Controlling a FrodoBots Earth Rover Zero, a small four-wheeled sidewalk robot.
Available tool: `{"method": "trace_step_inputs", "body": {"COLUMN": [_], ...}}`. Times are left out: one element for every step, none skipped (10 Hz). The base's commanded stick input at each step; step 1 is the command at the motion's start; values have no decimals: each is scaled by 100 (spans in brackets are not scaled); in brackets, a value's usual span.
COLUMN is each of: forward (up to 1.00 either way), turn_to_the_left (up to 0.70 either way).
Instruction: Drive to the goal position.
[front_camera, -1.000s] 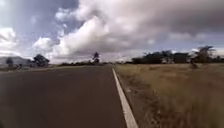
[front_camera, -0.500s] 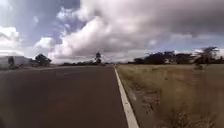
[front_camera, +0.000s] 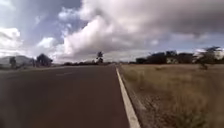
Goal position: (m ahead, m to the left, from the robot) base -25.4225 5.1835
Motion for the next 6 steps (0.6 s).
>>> {"method": "trace_step_inputs", "body": {"forward": [0,0,0,0,0,0], "turn_to_the_left": [76,77,79,77,79,79]}}
